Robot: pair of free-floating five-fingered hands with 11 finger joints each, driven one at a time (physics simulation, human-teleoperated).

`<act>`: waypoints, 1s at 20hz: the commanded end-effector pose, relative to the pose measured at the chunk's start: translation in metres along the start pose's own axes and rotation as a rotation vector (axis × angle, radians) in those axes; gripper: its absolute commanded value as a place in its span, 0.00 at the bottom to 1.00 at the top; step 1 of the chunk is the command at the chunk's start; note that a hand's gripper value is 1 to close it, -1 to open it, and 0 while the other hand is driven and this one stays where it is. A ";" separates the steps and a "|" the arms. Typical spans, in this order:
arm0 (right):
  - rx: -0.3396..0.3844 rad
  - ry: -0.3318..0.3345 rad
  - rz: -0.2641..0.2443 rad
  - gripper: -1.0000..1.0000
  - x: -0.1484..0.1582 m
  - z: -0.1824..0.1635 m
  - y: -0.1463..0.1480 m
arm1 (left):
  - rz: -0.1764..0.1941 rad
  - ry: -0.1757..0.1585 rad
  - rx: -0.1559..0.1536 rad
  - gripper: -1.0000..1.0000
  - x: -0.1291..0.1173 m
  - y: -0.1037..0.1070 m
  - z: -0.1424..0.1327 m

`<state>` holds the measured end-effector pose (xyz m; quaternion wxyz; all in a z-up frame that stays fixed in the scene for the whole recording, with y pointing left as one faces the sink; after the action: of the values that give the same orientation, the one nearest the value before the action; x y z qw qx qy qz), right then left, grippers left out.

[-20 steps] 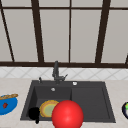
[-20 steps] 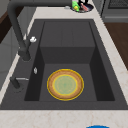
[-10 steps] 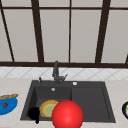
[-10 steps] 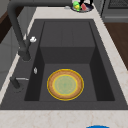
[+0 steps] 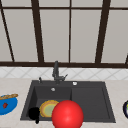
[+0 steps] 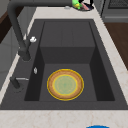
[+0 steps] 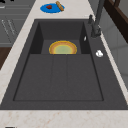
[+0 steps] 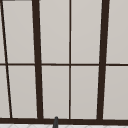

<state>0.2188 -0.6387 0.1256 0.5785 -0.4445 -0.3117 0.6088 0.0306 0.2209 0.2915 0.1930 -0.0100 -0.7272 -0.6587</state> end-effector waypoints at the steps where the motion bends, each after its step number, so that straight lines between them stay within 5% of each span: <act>1: -0.064 0.062 -0.026 0.00 0.001 0.011 0.018 | 0.000 0.000 0.000 0.50 0.000 0.000 0.000; 2: -0.087 0.072 -0.026 0.00 0.001 0.014 0.019 | 0.000 0.000 0.000 0.50 0.000 0.000 0.000; 3: -0.110 0.080 -0.026 1.00 0.001 0.016 0.020 | 0.000 0.000 0.000 0.50 0.000 0.000 0.000; 6: -0.209 0.134 0.017 1.00 0.011 0.017 0.023 | 0.000 0.000 0.000 0.50 0.000 0.000 0.000; 10: -0.278 0.197 -0.014 1.00 0.011 0.024 0.044 | 0.000 0.000 0.000 0.50 0.000 0.000 0.000; 15: -0.462 0.259 -0.053 1.00 0.012 0.038 0.057 | 0.000 0.000 0.000 0.50 0.000 0.000 0.000; 18: -0.500 0.284 -0.058 1.00 0.011 0.038 0.055 | 0.000 0.000 0.000 0.50 0.000 0.000 0.000; 20: -0.497 0.303 -0.019 1.00 0.015 0.038 0.051 | 0.000 0.000 0.000 0.50 0.000 0.000 0.000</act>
<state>0.1628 -0.6295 0.0921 0.5090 -0.6265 -0.3810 0.4509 0.0306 0.2209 0.2915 0.1930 -0.0100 -0.7272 -0.6587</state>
